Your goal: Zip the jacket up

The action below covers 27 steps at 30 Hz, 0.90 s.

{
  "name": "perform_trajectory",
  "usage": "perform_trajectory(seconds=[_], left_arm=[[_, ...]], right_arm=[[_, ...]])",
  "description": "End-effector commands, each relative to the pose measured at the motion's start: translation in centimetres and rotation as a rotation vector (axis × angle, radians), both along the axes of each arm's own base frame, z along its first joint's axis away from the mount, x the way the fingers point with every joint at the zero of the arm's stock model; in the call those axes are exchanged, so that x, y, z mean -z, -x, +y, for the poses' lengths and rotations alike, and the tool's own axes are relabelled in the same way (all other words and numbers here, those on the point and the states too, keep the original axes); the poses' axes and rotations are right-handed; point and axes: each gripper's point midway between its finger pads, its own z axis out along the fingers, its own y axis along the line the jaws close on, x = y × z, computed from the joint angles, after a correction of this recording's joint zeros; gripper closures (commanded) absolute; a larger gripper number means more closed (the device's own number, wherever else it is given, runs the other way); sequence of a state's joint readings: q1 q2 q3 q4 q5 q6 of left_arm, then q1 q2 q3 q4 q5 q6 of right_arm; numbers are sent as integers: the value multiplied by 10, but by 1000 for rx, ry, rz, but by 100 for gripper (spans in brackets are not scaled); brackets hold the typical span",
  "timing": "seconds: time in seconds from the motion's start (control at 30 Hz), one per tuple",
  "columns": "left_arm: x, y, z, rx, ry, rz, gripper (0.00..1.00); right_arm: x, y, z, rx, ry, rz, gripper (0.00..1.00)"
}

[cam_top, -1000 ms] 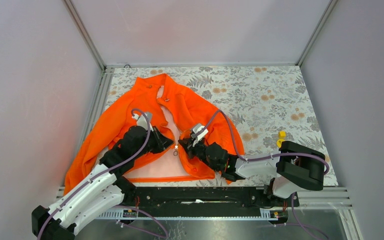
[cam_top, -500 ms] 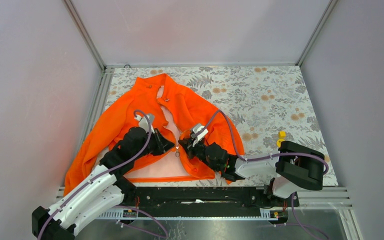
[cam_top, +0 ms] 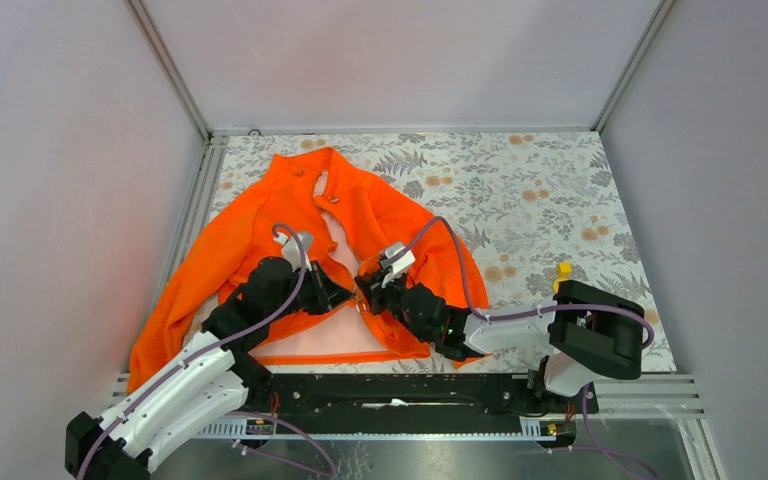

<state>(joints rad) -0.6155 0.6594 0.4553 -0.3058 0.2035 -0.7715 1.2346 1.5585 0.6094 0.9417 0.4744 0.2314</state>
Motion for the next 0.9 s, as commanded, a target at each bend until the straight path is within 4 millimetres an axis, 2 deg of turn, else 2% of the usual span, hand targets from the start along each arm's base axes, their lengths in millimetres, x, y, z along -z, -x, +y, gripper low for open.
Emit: perform_trajectory(seconds=[0.0, 0.13, 0.3, 0.37, 0.4, 0.53, 0.7, 0.87], left_arm=[[-11, 13, -13, 104, 66, -27, 100], [-10, 14, -11, 84, 77, -19, 100], [-21, 8, -15, 29, 164, -7, 100], [-19, 4, -14, -20, 180, 32, 100], [-19, 3, -13, -43, 190, 50, 98], [-18, 2, -12, -102, 249, 100, 79], [-18, 4, -10, -131, 306, 116, 72], [-13, 6, -7, -151, 291, 137, 72]], right_arm=[[-35, -22, 1, 141, -129, -7, 100], [-37, -19, 6, 130, -170, 28, 100], [-23, -13, 0, 118, -178, 79, 100], [-21, -9, 0, 97, -176, 87, 100], [-20, -7, 0, 85, -174, 90, 100], [-14, -3, 1, 64, -167, 108, 100], [-10, -1, 3, 58, -163, 122, 100], [-9, 0, 4, 54, -164, 127, 100]])
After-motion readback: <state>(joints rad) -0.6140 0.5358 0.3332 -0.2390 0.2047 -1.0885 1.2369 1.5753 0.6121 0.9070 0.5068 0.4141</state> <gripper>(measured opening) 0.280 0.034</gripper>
